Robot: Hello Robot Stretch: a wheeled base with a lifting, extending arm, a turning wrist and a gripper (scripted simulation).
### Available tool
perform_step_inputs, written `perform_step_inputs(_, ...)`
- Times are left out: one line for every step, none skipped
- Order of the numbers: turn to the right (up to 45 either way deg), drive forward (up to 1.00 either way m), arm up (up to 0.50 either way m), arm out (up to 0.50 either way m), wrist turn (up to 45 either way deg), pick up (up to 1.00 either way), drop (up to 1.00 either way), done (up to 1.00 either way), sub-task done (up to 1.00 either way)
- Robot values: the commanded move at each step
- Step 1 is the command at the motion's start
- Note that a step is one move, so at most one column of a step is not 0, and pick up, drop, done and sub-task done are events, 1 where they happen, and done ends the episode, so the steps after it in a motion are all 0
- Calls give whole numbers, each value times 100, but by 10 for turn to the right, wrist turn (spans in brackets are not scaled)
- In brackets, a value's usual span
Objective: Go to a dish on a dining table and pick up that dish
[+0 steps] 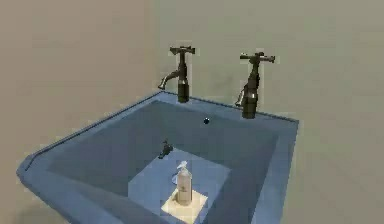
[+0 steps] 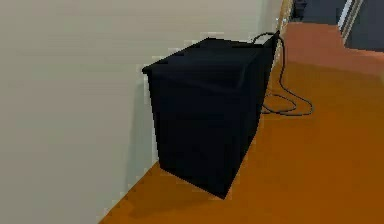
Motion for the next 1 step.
perform_step_inputs(-450, 0, 0, 0, 0, 0, 0, 0, 0)
